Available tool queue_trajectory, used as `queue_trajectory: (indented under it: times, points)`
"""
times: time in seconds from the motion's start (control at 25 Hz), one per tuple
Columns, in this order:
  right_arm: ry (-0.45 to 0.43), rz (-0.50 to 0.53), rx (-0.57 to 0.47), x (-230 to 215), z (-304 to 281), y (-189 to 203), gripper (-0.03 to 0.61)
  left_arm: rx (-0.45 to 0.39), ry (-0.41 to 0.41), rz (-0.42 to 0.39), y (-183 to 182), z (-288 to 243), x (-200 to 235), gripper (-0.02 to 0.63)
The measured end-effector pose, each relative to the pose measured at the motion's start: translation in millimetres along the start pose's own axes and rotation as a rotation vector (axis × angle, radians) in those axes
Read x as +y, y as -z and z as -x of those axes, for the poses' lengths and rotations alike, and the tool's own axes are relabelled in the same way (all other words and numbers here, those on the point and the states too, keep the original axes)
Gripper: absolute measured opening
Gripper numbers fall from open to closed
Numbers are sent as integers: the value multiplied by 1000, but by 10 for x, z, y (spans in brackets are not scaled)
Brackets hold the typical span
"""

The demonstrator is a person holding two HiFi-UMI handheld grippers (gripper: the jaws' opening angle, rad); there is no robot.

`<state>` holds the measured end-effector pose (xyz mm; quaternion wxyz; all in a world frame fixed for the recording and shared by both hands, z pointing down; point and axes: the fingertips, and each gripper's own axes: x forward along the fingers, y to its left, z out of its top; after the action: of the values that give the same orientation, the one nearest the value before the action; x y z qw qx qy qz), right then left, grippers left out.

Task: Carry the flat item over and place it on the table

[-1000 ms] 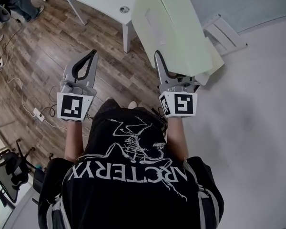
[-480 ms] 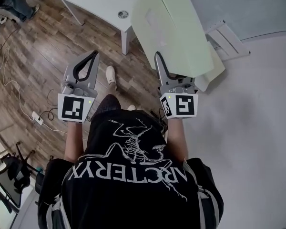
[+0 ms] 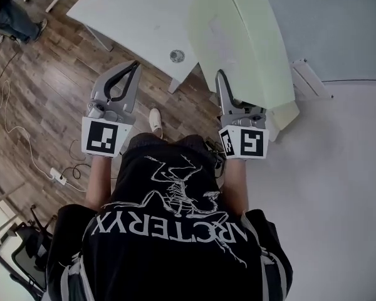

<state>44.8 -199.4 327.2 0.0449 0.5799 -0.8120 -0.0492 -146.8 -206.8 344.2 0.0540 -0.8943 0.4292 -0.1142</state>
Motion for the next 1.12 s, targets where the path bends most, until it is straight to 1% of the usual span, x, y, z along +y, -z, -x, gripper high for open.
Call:
queue_trajectory:
  times: [0.12,0.24,0.36,0.52,0.72,0.84,1.0,1.12]
  points:
    - [2,-12,12,-17,-254,-18,258,-6,4,0,-2,-163,224,-8]
    - [1,-24,17,-87,-449,-32,258,14,8,19,13,-322,312,-8]
    - [-19,-22,24,-143,-631,28,258,20,-8,25,42,-448,403,-8]
    - [-34,-26,34,-277,-759,112,258,27,-19,20,67,-608,377,-8]
    - [-43,-31,18,-502,-875,100,258,24,-29,5,-68,-822,350,-8]
    - [-47,-36,19,-555,-909,133,258,30,-33,-1,-76,-869,332,-8]
    - [-54,-62,28,-604,-972,306,258,36,-46,0,-43,-915,325,-8]
    - [-57,-78,62,-652,-1097,556,258,44,-64,-2,-36,-937,336,-8]
